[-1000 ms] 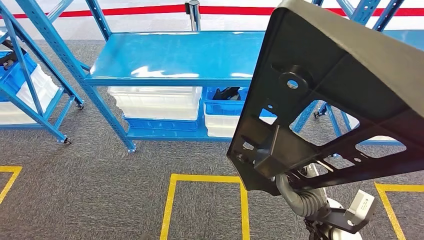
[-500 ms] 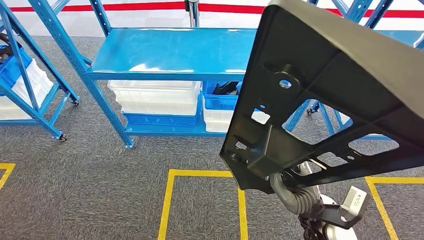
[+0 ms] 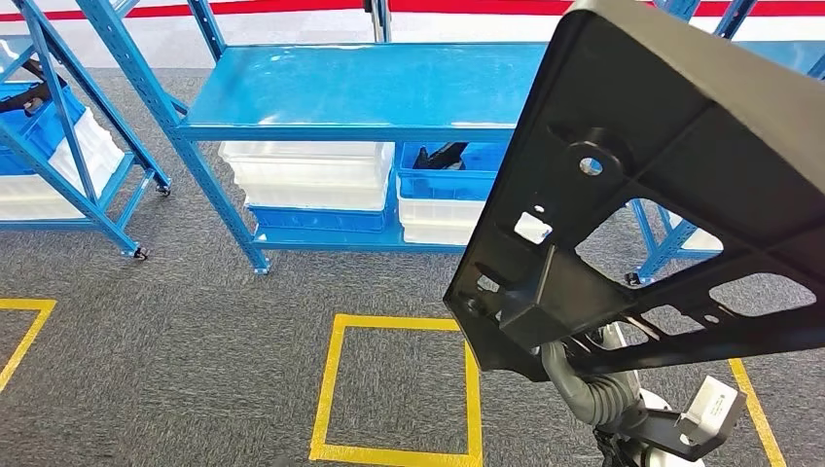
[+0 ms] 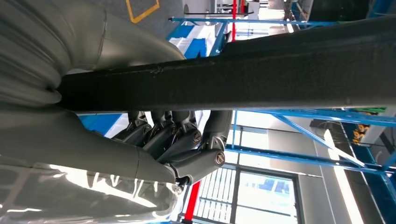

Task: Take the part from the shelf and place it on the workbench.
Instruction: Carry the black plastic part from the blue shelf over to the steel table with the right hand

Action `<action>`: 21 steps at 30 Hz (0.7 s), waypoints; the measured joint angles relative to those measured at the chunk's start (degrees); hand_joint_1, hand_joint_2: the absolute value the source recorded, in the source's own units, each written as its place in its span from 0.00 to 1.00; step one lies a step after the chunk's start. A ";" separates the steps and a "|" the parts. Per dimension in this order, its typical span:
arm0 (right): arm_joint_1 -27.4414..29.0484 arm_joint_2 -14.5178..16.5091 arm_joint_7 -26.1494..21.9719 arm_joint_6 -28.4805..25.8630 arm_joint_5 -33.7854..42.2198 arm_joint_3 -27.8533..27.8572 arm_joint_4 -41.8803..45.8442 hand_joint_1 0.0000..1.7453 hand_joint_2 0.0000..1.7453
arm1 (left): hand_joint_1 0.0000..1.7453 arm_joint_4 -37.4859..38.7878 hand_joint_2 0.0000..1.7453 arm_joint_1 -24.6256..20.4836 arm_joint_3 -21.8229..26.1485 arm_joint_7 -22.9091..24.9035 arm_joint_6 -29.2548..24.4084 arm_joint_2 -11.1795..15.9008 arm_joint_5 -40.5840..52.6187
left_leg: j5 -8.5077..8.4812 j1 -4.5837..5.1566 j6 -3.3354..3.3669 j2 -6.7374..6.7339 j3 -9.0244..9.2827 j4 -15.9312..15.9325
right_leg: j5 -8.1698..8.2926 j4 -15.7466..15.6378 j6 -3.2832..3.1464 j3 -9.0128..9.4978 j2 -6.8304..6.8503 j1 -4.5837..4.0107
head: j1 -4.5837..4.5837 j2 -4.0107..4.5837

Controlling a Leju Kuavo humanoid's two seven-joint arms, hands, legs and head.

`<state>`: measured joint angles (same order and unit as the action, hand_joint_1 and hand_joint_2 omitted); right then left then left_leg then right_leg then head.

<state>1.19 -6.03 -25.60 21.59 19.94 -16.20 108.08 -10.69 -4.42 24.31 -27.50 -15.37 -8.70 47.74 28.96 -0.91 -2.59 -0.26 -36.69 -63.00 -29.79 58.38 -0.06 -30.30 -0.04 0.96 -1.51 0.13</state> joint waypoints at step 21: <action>0.98 0.61 -1.58 -0.24 -3.28 0.54 1.12 1.00 1.00 | 0.00 0.00 1.00 0.26 0.07 0.15 0.36 -0.02 0.41 | -0.42 0.68 3.28 2.06 5.55 4.88 | -3.97 14.31 1.89 -8.07 0.79 -0.44 | -0.13 0.00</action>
<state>2.17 -5.42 -27.18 21.35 16.66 -15.67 109.20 -10.69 -4.16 24.38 -27.34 -15.02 -8.72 48.15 28.54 -0.23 0.70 1.81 -31.14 -58.11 -33.76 72.68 1.83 -38.37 0.75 0.52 -1.64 0.13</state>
